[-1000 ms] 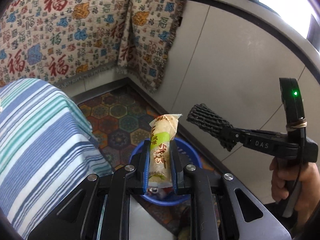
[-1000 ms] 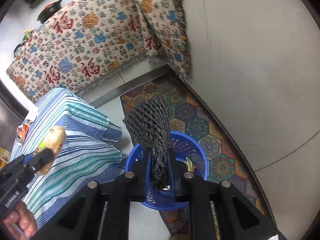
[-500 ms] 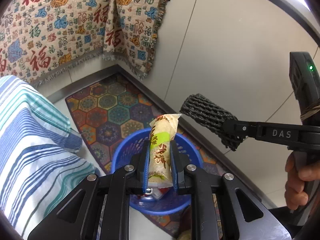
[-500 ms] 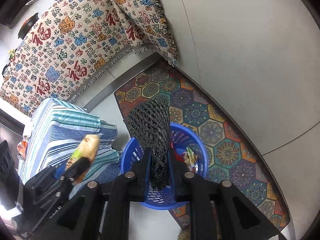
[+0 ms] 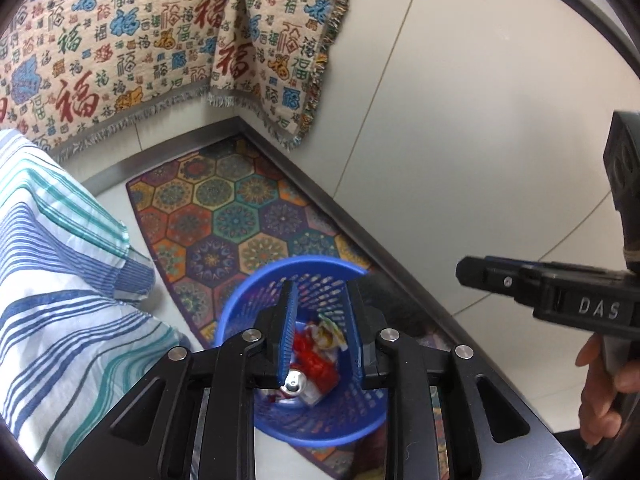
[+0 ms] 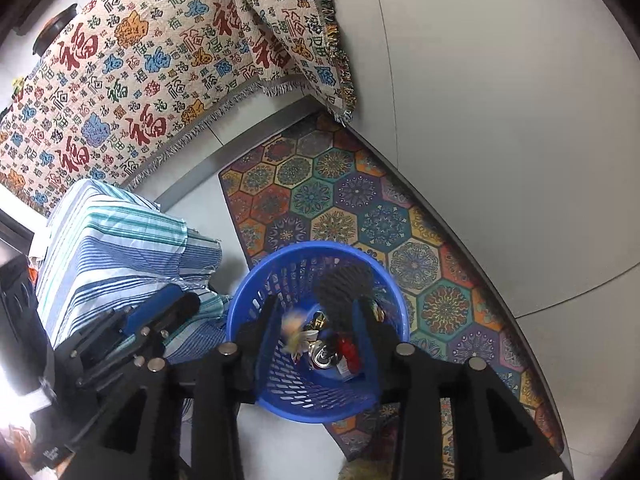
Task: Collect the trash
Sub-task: 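Open both tools to drop the wrapper and mesh into the wastebasket, then move both open tools back over the table toward the orange can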
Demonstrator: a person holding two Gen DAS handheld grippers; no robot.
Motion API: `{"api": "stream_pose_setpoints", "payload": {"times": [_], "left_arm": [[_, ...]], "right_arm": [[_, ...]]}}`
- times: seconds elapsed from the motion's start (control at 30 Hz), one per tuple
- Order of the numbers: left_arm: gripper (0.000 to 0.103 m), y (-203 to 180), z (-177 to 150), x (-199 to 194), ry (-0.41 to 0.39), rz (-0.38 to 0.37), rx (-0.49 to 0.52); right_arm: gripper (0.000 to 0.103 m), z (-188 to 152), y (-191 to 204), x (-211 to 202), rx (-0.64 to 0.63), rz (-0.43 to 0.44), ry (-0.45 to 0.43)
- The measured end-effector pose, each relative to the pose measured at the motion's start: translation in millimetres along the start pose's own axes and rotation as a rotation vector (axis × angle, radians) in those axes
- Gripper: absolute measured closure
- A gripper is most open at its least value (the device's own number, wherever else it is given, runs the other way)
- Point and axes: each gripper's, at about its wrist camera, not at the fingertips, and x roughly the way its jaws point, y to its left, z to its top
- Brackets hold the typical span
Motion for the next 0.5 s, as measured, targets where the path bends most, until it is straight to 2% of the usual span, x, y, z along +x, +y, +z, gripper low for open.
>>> {"api": "stream_pose_setpoints", "payload": {"times": [0.2, 0.23, 0.37, 0.5], "left_arm": [[0.057, 9.5, 1.2, -30.8, -0.052, 0.013, -0.019], [0.050, 12.1, 1.0, -40.6, -0.065, 0.016, -0.021], [0.034, 31.8, -7.9, -92.2, -0.112, 0.048, -0.019], [0.022, 68.3, -32.3, -146.7, -0.124, 0.137, 0.017]], "right_arm": [[0.061, 0.8, 12.5, -12.6, -0.044, -0.021, -0.045], [0.061, 1.4, 17.5, -17.4, -0.064, -0.026, -0.067], [0.061, -0.1, 49.8, -41.4, -0.170, -0.061, -0.195], [0.060, -8.7, 94.7, -64.5, -0.294, -0.043, -0.342]]}}
